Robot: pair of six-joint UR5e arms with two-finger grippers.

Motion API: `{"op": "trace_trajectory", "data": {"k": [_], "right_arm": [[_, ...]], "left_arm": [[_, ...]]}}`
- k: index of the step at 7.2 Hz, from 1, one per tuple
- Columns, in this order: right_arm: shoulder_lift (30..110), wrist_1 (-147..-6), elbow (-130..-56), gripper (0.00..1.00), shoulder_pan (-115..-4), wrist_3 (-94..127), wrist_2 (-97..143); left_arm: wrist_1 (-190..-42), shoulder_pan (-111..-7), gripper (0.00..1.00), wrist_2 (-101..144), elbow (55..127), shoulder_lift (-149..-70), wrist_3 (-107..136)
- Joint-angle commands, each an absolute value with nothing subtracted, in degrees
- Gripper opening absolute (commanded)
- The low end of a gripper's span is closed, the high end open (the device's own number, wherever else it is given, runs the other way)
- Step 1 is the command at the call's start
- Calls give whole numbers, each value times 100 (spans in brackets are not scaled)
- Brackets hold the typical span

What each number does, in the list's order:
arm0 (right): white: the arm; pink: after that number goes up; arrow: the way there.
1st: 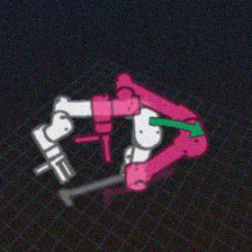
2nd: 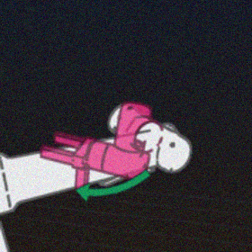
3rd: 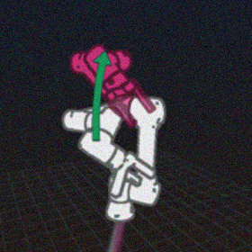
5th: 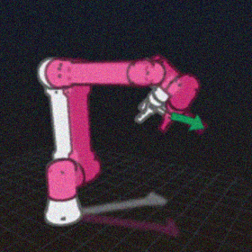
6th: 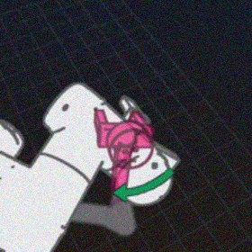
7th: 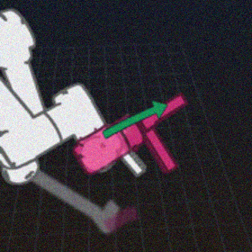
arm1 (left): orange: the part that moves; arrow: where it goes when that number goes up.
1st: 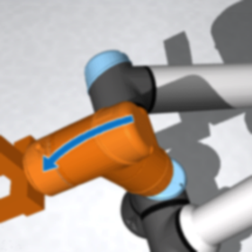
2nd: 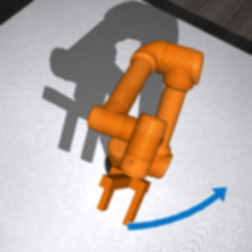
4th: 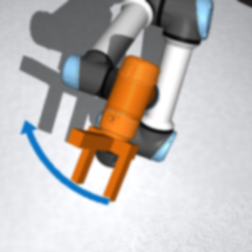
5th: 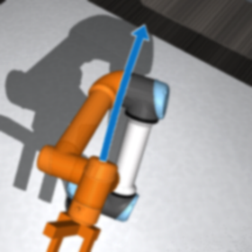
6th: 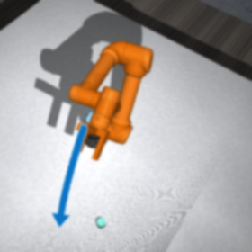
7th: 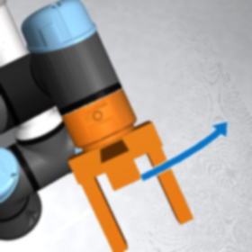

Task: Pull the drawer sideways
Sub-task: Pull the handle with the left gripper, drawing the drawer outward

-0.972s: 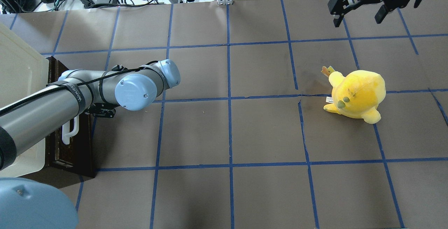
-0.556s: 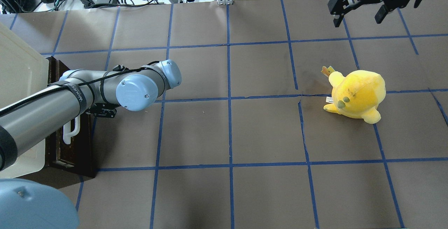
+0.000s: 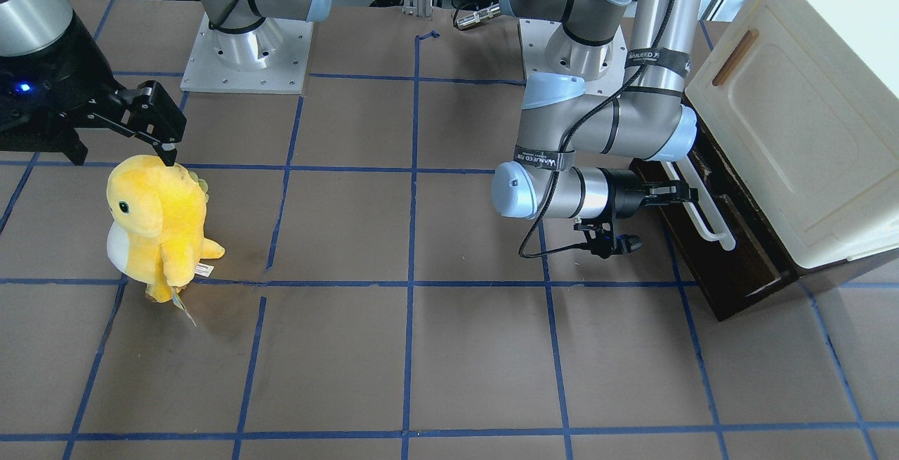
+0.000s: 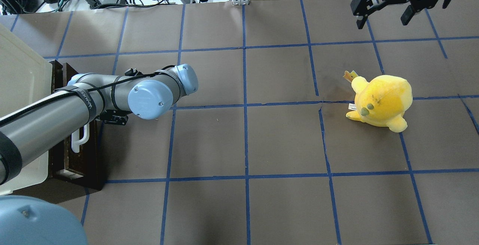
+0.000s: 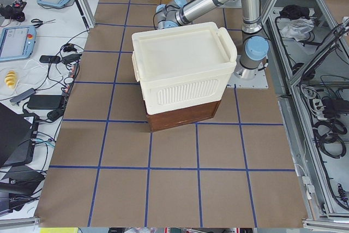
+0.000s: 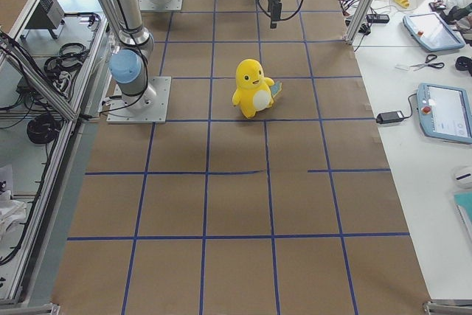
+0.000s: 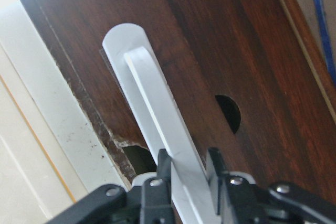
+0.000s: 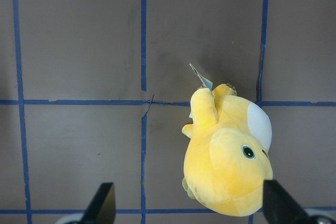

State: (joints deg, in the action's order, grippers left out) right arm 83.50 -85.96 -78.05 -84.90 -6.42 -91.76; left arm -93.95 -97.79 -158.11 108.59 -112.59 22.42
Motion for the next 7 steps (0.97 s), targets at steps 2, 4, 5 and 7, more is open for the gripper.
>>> {"op": "trace_trajectory", "data": {"k": [2,4,5,7], "right_arm": [[8350,-8596,-7805,100,-8490,-642,-9176],[8350,-8596,-7805,100,-8490,-642,-9176],[8350,-8596,-7805,100,-8490,-642,-9176],[8350,-8596,-7805,100,-8490,-642,-9176]], "left_arm": [[-9430,-9861,4,-15812,10854,-11259,2232],[-9431,-9931,2,-15812,10846,-11268,2232],[-9431,-9958,1,-15812,10820,-11259,2232],[-9431,-10010,0,-15812,10793,-11267,2224]]}}
